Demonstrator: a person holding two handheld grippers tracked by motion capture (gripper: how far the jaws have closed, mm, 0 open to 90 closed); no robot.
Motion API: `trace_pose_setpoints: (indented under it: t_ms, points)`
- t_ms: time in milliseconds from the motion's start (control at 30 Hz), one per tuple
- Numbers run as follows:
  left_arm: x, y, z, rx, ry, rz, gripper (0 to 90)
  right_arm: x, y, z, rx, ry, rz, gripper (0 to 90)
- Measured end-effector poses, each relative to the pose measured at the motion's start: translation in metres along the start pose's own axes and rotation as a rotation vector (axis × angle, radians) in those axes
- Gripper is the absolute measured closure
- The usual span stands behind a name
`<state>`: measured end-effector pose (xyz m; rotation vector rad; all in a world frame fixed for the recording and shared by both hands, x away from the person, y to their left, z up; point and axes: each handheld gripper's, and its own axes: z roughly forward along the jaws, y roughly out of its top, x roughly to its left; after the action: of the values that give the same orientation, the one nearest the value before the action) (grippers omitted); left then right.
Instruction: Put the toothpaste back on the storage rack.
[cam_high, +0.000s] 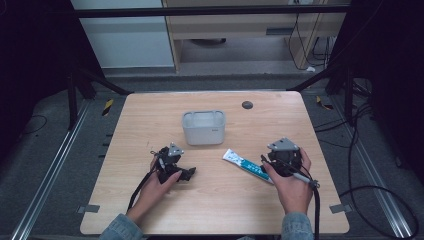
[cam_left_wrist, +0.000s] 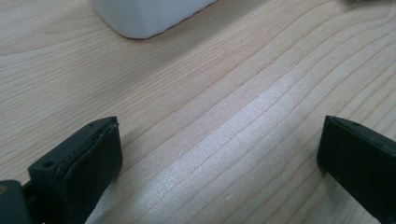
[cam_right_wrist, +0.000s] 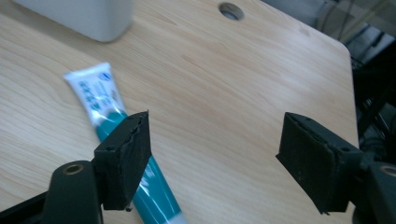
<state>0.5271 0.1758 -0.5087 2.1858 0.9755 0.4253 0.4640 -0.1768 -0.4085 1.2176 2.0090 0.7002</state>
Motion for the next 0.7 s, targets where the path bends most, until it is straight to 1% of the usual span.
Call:
trace_pose_setpoints:
  t_ms: [67, 100, 133, 167, 200, 267, 367, 500, 533, 567, 633, 700]
  points:
    - [0.0, 0.0, 0.0, 0.001, -0.001, 0.002, 0.0, 0.007, 0.012, 0.002, 0.012, 0.04, -0.025, 21.4]
    - [0.0, 0.0, 0.0, 0.001, -0.001, 0.002, 0.0, 0.01, 0.018, 0.003, 0.03, 0.064, -0.033, 20.6]
    - [0.0, 0.0, 0.0, 0.001, 0.0, 0.003, 0.0, 0.014, 0.022, 0.004, 0.041, 0.079, -0.051, 20.5]
    - [0.0, 0.0, 0.0, 0.001, 0.0, 0.003, 0.0, 0.018, 0.026, 0.004, 0.046, 0.093, -0.07, 19.7]
    - [0.0, 0.0, 0.0, 0.001, 0.0, 0.003, 0.0, 0.022, 0.029, 0.005, 0.055, 0.112, -0.079, 18.9]
    - [0.0, 0.0, 0.0, 0.001, 0.0, 0.003, 0.0, 0.028, 0.033, 0.006, 0.069, 0.141, -0.103, 20.2]
    - [0.0, 0.0, 0.0, 0.001, 0.0, 0.003, 0.0, 0.034, 0.035, 0.016, 0.105, 0.167, -0.134, 20.1]
    - [-0.001, 0.0, 0.0, 0.001, 0.003, 0.0, 0.0, 0.039, 0.038, 0.03, 0.139, 0.195, -0.167, 18.6]
    - [-0.001, 0.0, 0.0, 0.001, 0.003, 0.0, 0.0, 0.039, 0.038, 0.03, 0.139, 0.195, -0.167, 18.6]
    - [0.0, 0.0, 0.0, 0.002, 0.003, 0.002, 0.0, 0.04, 0.041, 0.034, 0.157, 0.191, -0.19, 18.6]
    - [0.0, 0.0, 0.0, 0.002, 0.003, 0.001, 0.0, 0.04, 0.043, 0.036, 0.16, 0.196, -0.192, 18.8]
    - [0.0, 0.0, 0.0, 0.002, 0.003, 0.001, 0.0, 0.038, 0.046, 0.04, 0.173, 0.223, -0.186, 18.7]
